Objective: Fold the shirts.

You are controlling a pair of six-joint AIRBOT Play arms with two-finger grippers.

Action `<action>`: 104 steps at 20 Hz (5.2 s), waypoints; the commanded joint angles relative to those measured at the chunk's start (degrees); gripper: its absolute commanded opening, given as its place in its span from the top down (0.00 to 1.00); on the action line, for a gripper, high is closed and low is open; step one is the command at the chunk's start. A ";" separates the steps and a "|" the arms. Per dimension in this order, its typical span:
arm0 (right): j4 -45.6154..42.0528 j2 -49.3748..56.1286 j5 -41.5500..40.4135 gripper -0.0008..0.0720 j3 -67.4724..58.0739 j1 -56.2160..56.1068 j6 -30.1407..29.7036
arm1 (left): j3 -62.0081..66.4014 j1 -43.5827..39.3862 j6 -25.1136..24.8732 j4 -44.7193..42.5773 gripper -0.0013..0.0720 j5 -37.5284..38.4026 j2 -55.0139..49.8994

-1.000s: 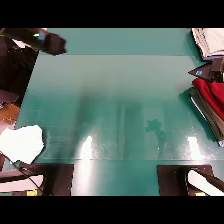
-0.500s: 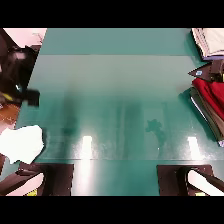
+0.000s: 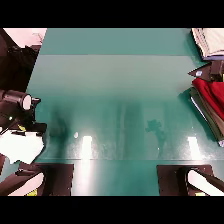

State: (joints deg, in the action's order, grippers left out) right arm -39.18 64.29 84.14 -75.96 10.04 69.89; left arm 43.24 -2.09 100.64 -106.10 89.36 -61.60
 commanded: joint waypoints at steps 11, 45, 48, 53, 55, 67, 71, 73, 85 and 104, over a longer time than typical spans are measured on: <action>0.39 -0.04 -2.25 0.97 0.00 -0.04 -0.09 | 24.15 0.04 -8.15 15.17 0.95 -4.57 0.09; 7.63 -0.02 -9.25 0.97 -0.11 -0.02 -0.07 | -0.94 -13.94 -22.18 60.48 0.31 -27.36 -7.96; 7.65 -0.02 -9.09 0.97 -0.11 -0.04 -0.07 | -6.64 -20.96 -22.14 64.11 0.31 -33.31 -7.74; 7.67 -0.04 -8.31 0.97 -0.11 -0.04 -0.07 | -7.23 -28.24 -19.85 65.00 0.31 -42.03 -7.76; 7.67 -0.04 -8.11 0.97 -0.11 -0.04 -0.07 | -7.23 -28.39 -19.50 65.35 0.31 -43.10 -8.11; 5.22 1.18 -7.19 0.97 -0.11 -3.96 -0.09 | 11.17 -15.93 -20.04 52.39 0.95 -27.41 -1.42; -3.76 7.67 -8.55 0.66 -0.09 -14.21 -0.09 | 23.02 -6.47 -20.09 43.60 0.95 -19.39 2.97; -4.00 13.40 -8.72 0.17 -0.11 -20.04 -0.09 | 25.40 -5.38 -20.06 40.70 0.95 -17.70 3.21; -4.11 36.63 -17.46 0.17 -0.11 -36.96 -1.44 | 25.51 -5.38 -20.04 40.11 0.95 -17.81 3.19; -12.28 15.17 -22.27 0.98 -1.05 -26.38 -0.98 | 34.21 -5.38 -20.04 40.68 0.95 -17.86 3.23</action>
State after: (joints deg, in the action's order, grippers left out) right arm -46.50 87.11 62.33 -76.29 -20.43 68.40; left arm 72.03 -7.53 80.62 -65.69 71.68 -58.43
